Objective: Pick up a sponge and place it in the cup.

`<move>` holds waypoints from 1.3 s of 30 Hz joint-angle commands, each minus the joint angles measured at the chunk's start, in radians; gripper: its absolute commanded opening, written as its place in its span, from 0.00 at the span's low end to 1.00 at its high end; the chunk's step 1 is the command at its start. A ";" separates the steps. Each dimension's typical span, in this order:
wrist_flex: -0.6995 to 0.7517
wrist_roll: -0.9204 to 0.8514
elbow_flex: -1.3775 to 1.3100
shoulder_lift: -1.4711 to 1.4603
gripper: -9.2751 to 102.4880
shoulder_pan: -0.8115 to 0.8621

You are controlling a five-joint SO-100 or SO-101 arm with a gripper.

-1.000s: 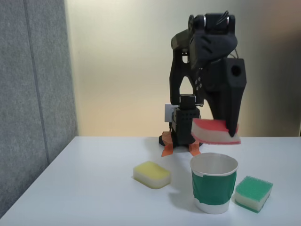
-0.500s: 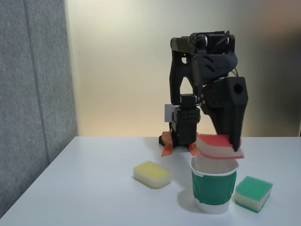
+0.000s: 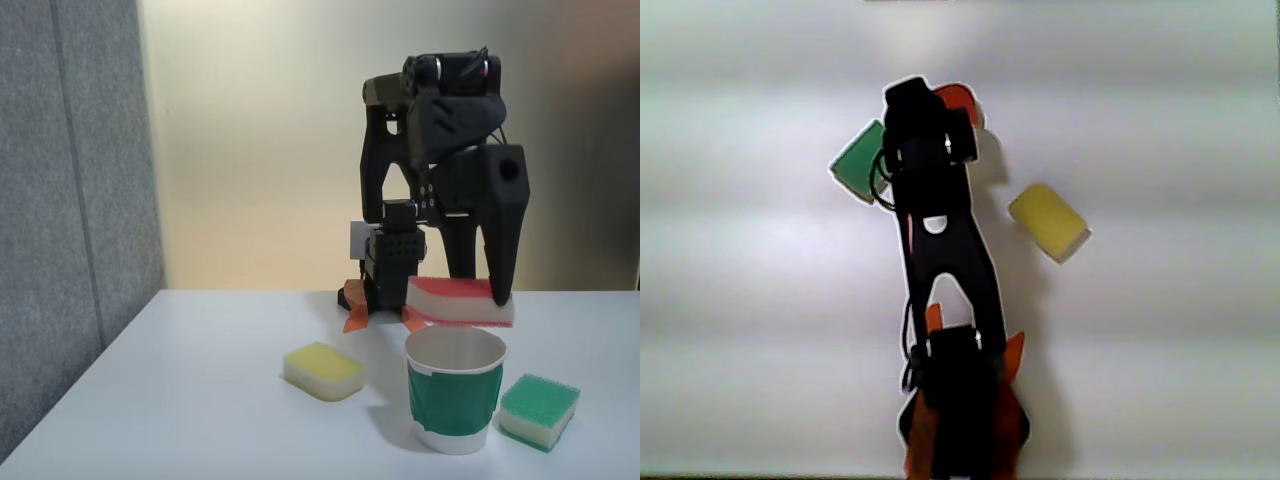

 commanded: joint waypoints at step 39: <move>0.000 0.244 0.117 0.350 0.08 -0.041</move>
